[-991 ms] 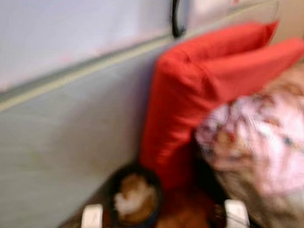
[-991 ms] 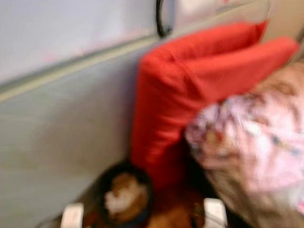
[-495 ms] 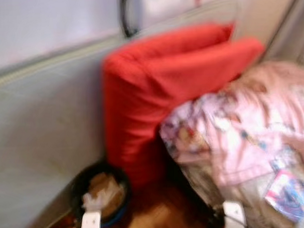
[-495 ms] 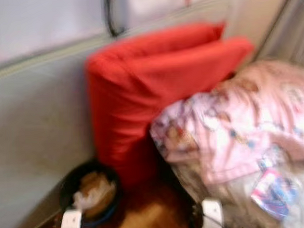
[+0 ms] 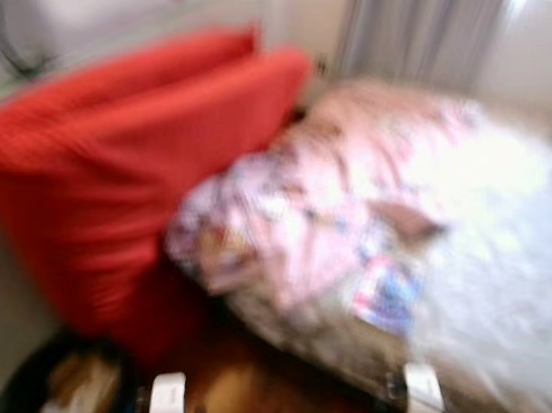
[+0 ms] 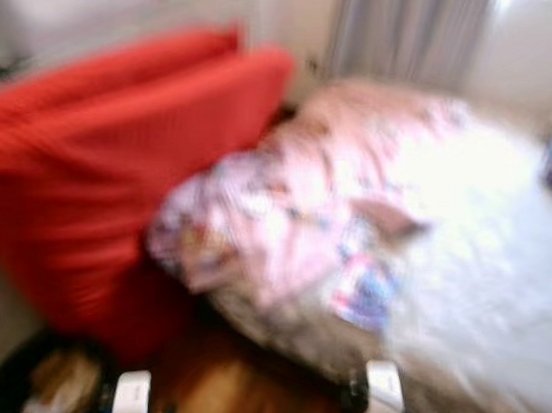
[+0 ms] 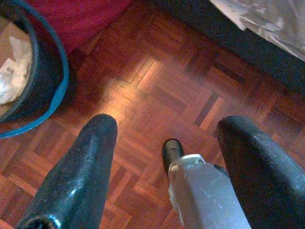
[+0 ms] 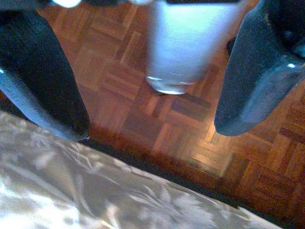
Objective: Clean up the room
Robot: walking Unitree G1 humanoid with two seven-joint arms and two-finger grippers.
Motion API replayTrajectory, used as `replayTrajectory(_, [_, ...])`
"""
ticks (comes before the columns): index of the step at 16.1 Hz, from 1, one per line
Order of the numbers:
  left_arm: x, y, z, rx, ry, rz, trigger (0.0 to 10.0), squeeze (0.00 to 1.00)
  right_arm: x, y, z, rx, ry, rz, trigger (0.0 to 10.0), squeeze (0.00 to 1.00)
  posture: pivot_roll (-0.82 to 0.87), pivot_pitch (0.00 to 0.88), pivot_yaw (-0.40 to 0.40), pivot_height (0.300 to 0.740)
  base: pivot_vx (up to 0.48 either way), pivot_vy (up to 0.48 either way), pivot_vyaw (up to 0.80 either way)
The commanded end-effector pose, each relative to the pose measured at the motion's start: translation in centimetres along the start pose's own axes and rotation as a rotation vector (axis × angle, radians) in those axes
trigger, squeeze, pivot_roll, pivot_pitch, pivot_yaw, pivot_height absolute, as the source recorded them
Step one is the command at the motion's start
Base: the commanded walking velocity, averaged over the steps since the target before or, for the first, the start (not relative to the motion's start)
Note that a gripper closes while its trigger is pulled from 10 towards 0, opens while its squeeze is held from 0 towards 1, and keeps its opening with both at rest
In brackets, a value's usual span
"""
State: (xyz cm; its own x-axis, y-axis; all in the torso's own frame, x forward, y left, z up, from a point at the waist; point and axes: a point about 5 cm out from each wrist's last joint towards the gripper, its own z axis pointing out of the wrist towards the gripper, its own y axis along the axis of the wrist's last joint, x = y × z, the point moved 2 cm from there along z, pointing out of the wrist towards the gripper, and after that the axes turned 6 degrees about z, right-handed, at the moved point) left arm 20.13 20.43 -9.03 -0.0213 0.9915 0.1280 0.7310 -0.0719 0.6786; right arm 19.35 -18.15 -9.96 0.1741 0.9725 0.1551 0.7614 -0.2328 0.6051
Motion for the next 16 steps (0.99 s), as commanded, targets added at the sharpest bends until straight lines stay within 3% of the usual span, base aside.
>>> replayTrajectory(1, [-0.39, -0.31, -0.08, 0.007, -0.006, -0.011, 10.0, 0.0, -0.77, 0.1, -0.09, 0.004, -0.017, -0.008, 10.0, 0.0, 0.01, 0.087, -0.013, 0.74, 0.0, -0.371, -0.66])
replayTrajectory(10, [-0.37, -0.54, -0.13, 0.015, -0.008, -0.013, 10.0, 0.0, -0.86, 0.3, -0.11, -0.011, -0.016, -0.009, 10.0, 0.0, 0.01, 0.09, -0.018, 0.74, 0.0, -0.372, 0.0])
replayTrajectory(16, [-0.6, -0.45, -0.1, 0.013, -0.018, -0.008, 10.0, 0.0, -0.84, 0.23, -0.1, 0.001, -0.008, -0.023, 10.0, 0.0, 0.0, 0.09, -0.016, 0.74, 0.0, -0.372, -0.68])
